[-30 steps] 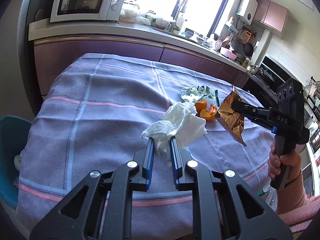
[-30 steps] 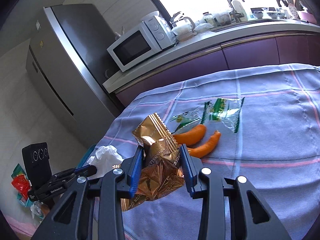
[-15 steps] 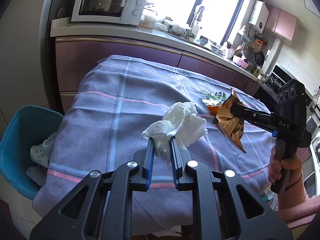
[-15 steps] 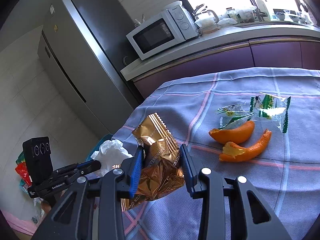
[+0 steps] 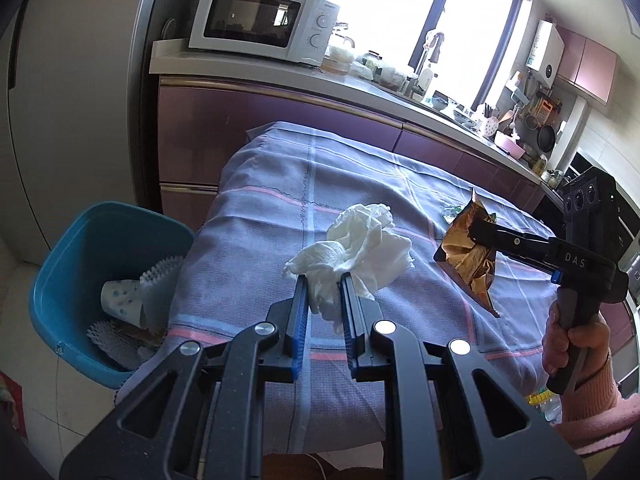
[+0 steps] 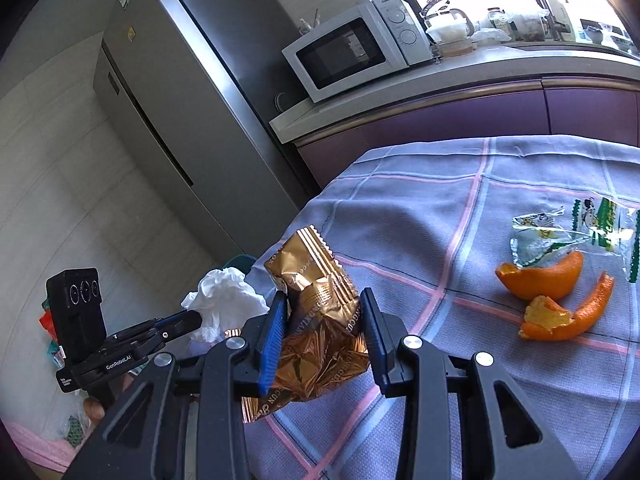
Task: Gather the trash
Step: 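Carry the tissue and gold wrapper with both tools over the blue bin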
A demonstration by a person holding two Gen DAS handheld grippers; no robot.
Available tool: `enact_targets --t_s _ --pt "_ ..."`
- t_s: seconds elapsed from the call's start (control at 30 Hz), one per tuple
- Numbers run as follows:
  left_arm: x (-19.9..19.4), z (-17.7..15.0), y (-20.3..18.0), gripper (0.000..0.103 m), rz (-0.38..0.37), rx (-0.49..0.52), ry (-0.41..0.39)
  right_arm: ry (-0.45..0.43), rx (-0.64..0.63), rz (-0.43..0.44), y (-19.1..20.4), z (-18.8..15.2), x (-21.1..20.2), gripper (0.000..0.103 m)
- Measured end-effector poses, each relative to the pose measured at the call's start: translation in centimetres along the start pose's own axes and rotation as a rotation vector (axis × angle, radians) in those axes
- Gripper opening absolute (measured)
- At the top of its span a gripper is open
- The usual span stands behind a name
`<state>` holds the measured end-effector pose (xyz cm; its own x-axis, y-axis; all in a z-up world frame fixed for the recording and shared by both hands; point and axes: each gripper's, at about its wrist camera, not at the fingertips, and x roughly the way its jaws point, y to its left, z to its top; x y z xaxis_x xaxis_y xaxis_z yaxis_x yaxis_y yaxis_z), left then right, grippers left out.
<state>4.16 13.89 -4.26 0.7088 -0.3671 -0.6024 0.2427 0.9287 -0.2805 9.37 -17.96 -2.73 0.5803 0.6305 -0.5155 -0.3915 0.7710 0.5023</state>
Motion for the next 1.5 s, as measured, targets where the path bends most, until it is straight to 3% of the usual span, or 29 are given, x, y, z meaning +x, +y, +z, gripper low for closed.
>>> enact_targets --t_s 0.5,0.97,1.5 --pt "-2.4 0.1 3.5 0.016 0.059 -0.059 -0.04 0.052 -0.046 0.06 3.4 0.6 3.4 0.035" --pt "-5.2 -0.2 8.5 0.016 0.17 -0.141 -0.087 0.091 -0.1 0.105 6.4 1.8 6.0 0.035" --pt "-6.2 -1.1 12.5 0.016 0.258 -0.214 -0.089 0.13 -0.185 0.138 10.3 2.5 9.2 0.036"
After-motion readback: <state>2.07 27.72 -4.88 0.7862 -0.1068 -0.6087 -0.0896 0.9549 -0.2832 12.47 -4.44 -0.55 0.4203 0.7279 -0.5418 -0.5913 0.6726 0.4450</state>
